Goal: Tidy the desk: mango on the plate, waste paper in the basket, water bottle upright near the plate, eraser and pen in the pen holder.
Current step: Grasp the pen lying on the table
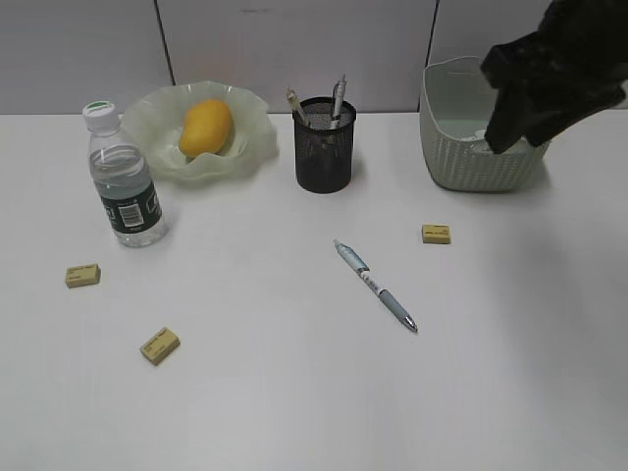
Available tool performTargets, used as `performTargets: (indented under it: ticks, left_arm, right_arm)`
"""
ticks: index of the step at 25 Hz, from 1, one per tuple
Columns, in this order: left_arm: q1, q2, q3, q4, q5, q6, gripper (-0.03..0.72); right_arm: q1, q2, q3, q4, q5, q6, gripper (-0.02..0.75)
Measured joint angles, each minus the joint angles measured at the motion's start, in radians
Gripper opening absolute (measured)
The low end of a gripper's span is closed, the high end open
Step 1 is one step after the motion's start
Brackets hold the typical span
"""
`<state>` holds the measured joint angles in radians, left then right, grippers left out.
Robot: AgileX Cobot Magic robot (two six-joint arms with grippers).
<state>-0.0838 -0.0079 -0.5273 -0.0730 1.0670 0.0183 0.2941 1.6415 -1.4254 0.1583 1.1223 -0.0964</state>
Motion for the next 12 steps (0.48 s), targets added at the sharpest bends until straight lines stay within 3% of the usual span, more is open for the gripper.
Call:
performTargets:
  ticks: [12]
  left_arm:
    - [0.000,0.000,0.000,0.005,0.000,0.000,0.263]
  right_arm:
    - [0.090,0.277,-0.253,0.035,0.077,0.010,0.397]
